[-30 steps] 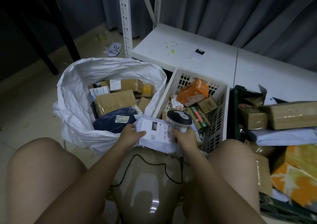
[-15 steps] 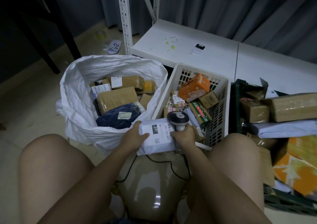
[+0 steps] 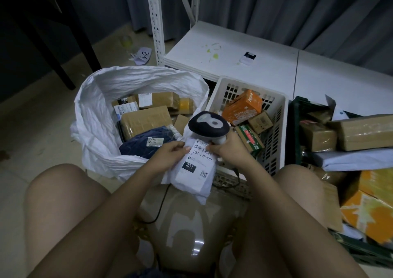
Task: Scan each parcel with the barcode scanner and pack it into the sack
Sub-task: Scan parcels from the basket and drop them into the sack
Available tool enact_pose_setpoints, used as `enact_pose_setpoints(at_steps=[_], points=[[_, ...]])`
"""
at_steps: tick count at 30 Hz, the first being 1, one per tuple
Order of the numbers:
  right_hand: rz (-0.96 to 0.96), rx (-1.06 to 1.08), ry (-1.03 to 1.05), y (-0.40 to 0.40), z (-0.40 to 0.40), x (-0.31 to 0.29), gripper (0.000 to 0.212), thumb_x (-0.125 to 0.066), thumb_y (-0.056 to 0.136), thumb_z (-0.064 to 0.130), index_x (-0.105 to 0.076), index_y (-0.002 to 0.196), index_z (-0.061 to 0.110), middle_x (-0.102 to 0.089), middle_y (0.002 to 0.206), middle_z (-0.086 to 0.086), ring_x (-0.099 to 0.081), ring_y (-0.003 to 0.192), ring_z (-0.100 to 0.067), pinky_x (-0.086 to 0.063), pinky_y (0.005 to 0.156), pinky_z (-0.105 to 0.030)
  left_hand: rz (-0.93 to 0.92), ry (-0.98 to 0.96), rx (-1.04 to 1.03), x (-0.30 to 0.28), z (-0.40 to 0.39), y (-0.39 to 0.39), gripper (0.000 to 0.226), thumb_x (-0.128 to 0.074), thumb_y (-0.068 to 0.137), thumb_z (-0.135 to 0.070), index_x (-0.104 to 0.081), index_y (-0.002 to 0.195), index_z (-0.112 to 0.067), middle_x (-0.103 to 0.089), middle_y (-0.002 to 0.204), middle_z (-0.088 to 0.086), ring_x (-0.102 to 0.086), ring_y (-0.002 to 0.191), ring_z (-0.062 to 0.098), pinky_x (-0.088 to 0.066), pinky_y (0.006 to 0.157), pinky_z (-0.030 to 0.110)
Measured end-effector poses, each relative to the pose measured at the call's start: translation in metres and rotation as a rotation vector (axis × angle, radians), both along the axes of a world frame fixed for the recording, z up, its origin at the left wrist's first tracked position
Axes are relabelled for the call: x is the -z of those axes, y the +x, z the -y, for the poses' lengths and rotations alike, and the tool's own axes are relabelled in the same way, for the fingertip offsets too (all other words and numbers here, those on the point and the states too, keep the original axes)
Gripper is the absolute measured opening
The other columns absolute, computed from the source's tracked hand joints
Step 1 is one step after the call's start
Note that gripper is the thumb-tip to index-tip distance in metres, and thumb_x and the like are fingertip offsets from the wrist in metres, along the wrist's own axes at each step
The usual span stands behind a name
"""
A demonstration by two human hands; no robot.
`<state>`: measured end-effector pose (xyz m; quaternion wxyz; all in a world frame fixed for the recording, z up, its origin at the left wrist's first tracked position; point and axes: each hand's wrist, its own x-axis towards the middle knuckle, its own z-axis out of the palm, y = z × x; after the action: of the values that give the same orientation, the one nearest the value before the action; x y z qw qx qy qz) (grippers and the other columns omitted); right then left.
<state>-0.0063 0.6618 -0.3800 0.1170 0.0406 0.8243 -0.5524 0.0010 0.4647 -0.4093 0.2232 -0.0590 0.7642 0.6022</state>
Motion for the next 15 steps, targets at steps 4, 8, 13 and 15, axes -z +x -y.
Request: enact_pose_setpoints(at_steps=[4, 8, 13, 15], points=[[-0.048, -0.006, 0.016, -0.002, 0.008, -0.005, 0.039, -0.068, 0.082, -0.003, -0.058, 0.117, 0.01, -0.065, 0.1, 0.0, -0.061, 0.091, -0.014, -0.051, 0.074, -0.028, -0.023, 0.016, -0.091, 0.001, 0.001, 0.003, 0.018, -0.065, 0.09, -0.027, -0.062, 0.099, -0.011, -0.066, 0.104, 0.014, -0.064, 0.098, 0.031, -0.051, 0.086, 0.05], [-0.117, 0.092, 0.001, -0.002, 0.016, -0.002, 0.033, -0.069, 0.083, 0.002, -0.058, 0.112, 0.013, -0.063, 0.094, 0.006, -0.06, 0.091, -0.015, -0.049, 0.073, -0.027, -0.123, -0.087, -0.113, 0.001, 0.005, 0.001, 0.016, -0.062, 0.093, -0.025, -0.055, 0.08, -0.018, -0.061, 0.08, 0.007, -0.059, 0.077, 0.025, -0.05, 0.07, 0.04], [-0.215, 0.284, -0.153, 0.007, 0.018, -0.005, 0.029, -0.067, 0.087, 0.01, -0.055, 0.094, 0.035, -0.064, 0.09, 0.007, -0.062, 0.084, -0.013, -0.051, 0.07, -0.032, -0.142, -0.117, -0.309, -0.005, 0.018, -0.01, 0.023, -0.059, 0.094, -0.024, -0.049, 0.075, -0.015, -0.055, 0.071, 0.011, -0.053, 0.067, 0.023, -0.044, 0.067, 0.038], [-0.154, 0.306, -0.176, 0.01, 0.016, -0.005, 0.027, -0.067, 0.089, 0.013, -0.054, 0.091, 0.037, -0.065, 0.09, 0.004, -0.063, 0.085, -0.019, -0.055, 0.076, -0.044, -0.137, -0.053, -0.427, -0.01, 0.022, -0.017, 0.025, -0.058, 0.095, -0.023, -0.047, 0.073, -0.017, -0.053, 0.066, 0.005, -0.051, 0.061, 0.021, -0.043, 0.063, 0.035]])
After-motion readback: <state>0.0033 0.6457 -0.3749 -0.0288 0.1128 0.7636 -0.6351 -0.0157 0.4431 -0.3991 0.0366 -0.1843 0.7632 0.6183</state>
